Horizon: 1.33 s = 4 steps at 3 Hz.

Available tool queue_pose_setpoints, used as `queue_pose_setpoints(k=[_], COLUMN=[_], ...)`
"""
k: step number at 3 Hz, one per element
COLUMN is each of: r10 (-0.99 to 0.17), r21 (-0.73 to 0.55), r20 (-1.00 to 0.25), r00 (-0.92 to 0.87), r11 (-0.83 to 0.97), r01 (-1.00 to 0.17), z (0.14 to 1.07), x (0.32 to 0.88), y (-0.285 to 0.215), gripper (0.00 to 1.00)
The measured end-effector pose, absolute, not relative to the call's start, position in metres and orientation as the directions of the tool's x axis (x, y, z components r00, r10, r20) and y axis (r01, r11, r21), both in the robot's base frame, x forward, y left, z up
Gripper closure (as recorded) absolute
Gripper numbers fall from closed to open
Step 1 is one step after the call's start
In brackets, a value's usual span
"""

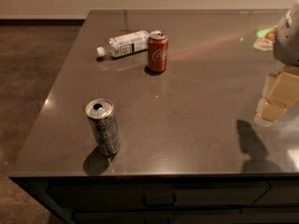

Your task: Move redbull can near coke can

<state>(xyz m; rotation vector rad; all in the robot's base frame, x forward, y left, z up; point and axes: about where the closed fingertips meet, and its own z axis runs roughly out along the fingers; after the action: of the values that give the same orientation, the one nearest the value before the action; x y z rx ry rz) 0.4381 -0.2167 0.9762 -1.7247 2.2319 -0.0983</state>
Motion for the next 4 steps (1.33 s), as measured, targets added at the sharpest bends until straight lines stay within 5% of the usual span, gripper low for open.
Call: queue_pose_setpoints(k=[2,4], r10=[-0.949,-0.902], r21=[-0.232,-0.196], r20=[-0.259,-0.431], r00=[-0.179,-0.004], r11=[0.241,0.098], r01=[-0.942,-0.976], z=[0.979,0.977], x=[0.436,0.411], y=[-0.200,-0.117], gripper=[0.00,0.00])
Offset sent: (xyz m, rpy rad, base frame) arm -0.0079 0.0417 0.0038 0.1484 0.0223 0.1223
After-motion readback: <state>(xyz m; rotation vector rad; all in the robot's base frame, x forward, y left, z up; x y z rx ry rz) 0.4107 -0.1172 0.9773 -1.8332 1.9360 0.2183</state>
